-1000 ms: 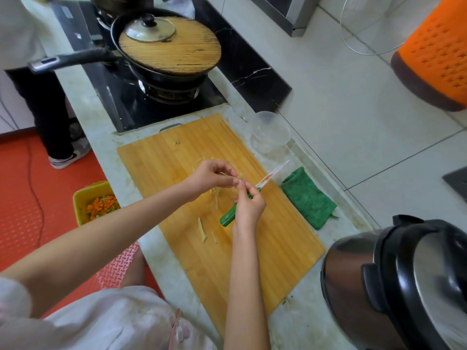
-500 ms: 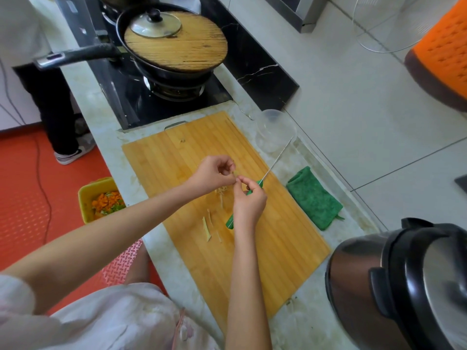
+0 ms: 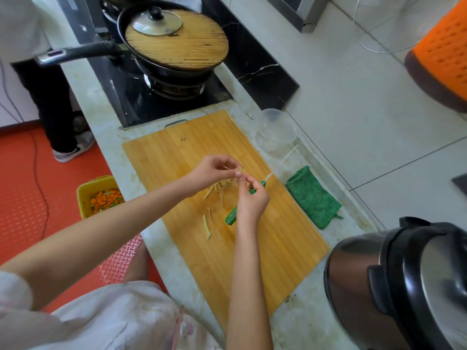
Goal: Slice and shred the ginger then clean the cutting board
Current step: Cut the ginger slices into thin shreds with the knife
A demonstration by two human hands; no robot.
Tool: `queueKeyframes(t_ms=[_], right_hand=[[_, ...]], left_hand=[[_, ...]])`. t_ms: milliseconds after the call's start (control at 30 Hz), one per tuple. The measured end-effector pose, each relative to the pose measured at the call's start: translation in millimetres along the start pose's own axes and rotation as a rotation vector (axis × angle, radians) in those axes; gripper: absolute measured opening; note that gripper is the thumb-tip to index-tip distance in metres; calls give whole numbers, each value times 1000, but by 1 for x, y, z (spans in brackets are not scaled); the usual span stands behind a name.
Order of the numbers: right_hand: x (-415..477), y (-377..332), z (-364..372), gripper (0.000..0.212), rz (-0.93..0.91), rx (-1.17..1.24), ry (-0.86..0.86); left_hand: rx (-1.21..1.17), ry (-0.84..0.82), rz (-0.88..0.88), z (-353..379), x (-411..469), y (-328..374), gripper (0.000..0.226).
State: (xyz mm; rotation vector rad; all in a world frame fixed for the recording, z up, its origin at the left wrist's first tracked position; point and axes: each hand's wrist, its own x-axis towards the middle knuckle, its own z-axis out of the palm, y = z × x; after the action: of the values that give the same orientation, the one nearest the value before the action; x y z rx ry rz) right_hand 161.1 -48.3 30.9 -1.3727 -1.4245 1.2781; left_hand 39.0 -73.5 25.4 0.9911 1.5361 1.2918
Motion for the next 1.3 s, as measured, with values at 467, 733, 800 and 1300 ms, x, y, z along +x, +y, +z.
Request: queueKeyframes(t_ms=[467,733,800,1300], right_hand=[[1,-2,5,13,5,41,40],[-2,7,12,4,-2,-17,124],[-4,7,10,4,-28,-20,120],[10,18,-3,38,-103,-334,-33]], left_hand=[[157,164,126,10,-2,4,6],[-15,209,-12,21,-7,6,21],[-18,210,-13,23,-7,5,21],[676,240,-19,-26,2,-49,36]])
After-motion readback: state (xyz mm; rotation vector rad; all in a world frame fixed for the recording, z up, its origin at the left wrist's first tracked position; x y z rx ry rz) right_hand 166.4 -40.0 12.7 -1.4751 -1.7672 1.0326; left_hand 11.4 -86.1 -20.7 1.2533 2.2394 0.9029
